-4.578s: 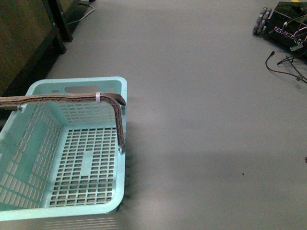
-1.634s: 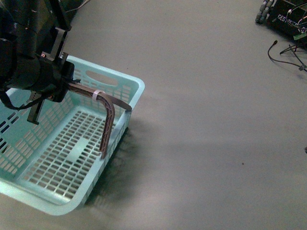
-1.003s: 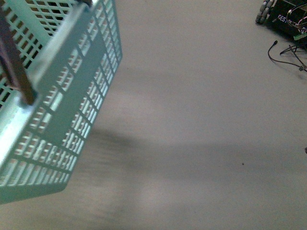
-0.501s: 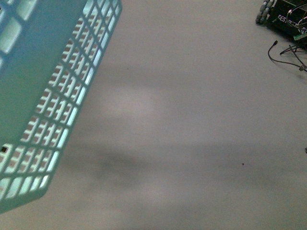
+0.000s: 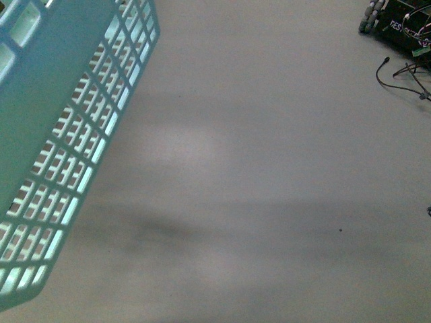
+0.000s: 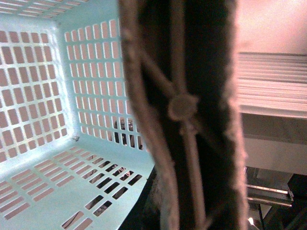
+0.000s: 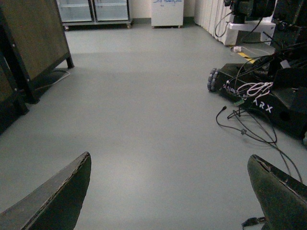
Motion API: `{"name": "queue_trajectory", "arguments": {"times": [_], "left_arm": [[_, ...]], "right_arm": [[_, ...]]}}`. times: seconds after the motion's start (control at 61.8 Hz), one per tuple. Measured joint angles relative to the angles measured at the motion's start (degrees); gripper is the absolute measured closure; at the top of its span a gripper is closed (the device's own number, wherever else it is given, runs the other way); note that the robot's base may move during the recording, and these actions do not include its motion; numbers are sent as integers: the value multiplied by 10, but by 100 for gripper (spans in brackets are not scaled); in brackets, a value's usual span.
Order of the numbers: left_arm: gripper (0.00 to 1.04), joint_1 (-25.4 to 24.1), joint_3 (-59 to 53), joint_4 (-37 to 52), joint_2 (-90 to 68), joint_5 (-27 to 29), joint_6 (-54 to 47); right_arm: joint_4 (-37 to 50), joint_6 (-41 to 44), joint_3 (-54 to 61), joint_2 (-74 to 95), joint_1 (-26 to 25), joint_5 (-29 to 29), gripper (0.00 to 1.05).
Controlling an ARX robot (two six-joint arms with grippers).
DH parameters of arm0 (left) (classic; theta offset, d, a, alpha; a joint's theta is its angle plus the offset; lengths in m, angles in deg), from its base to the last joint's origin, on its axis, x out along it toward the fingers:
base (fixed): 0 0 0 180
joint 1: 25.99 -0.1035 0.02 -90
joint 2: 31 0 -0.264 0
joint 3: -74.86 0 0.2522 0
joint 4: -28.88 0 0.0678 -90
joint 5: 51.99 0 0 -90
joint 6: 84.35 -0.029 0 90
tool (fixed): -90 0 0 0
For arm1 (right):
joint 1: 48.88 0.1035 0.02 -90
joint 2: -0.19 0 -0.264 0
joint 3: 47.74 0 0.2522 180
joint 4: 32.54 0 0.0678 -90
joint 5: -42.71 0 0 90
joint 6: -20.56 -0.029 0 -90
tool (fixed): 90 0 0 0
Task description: Pick lemon and mango into basket
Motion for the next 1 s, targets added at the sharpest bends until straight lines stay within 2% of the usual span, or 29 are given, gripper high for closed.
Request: {"name": "queue_trajectory", "arguments": {"times": [1.003], "left_arm": [[100,0,0,-1,0,0,0]], "right_arm": [[0,0,0,0,0,0,9]]}}
